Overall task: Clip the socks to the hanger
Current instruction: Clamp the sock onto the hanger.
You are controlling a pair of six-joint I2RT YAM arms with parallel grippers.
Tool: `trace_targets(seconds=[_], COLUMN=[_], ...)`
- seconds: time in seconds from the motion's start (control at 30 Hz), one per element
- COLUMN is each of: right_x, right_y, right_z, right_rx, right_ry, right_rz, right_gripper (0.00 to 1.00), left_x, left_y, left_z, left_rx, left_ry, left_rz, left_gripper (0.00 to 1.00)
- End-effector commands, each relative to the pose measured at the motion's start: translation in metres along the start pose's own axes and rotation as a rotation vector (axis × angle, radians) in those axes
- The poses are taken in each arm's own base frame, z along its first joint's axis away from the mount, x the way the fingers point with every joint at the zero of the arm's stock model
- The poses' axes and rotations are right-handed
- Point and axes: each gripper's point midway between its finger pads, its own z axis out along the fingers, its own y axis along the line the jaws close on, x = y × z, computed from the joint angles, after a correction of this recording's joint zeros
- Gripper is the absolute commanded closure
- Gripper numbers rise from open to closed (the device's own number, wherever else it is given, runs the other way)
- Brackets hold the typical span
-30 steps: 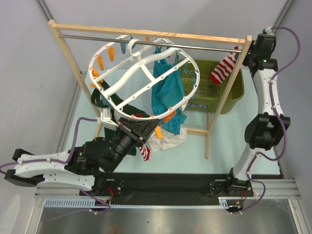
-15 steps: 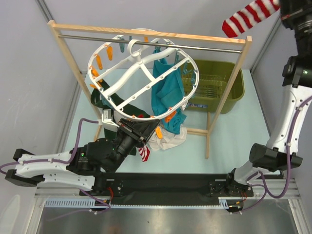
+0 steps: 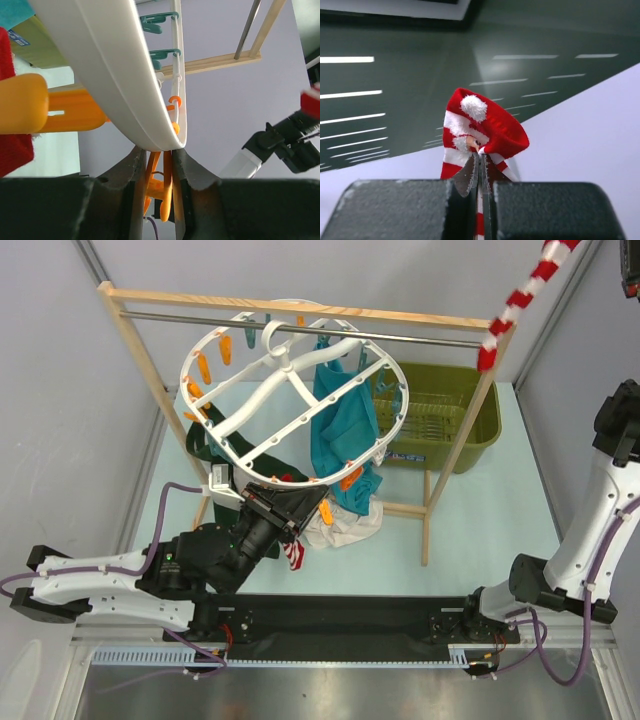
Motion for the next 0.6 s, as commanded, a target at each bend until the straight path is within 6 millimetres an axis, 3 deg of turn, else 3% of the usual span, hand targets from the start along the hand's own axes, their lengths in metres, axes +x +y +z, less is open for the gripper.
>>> trace_targets(seconds=[0.0, 0.07, 0.1, 0.13, 0.17, 0.3, 0.5, 0.57], right_x=[0.019, 0.039, 0.051, 0.066, 0.083, 0.137, 0.173, 0.189], right_y=[0.054, 0.059, 0.077, 0.074, 0.092, 0.088, 0.104, 0.104], right_z=[-0.009, -0.015, -0.023, -0.028, -0.035, -0.081, -0.154, -0.187], right_rx=[-0.114, -0.097, -0.131, -0.096, -0.155, -0.103, -0.070, -0.027], right_ry=[0.125, 0.202, 0.250, 0.298, 0.348, 0.545, 0.739, 0.830], right_rz=[0.143, 0.216, 0.152, 0.199, 0.268, 0.360, 0.430, 0.465], right_gripper=[1.00, 1.00, 1.00, 1.00, 1.00, 1.00, 1.00, 1.00], left_x=[0.005, 0.002, 0.002, 0.002, 0.004, 0.003, -0.001, -0.001], left_y=[0.017, 0.016, 0.017, 0.020, 0.021, 0.023, 0.017, 0.017], left_z=[-0.001, -0.001, -0.002, -0.002, -0.003, -0.004, -0.004, -0.005], left_rx=[-0.044, -0.043, -0.045, -0.052, -0.058, -0.059, -0.055, -0.054], left_ry=[0.012, 0.004, 0.004, 0.007, 0.012, 0.008, -0.001, 0.004], left_rz=[0.050, 0.052, 0.053, 0.057, 0.035, 0.041, 0.052, 0.049], left_gripper=[1.00, 1.00, 1.00, 1.00, 1.00, 1.00, 1.00, 1.00])
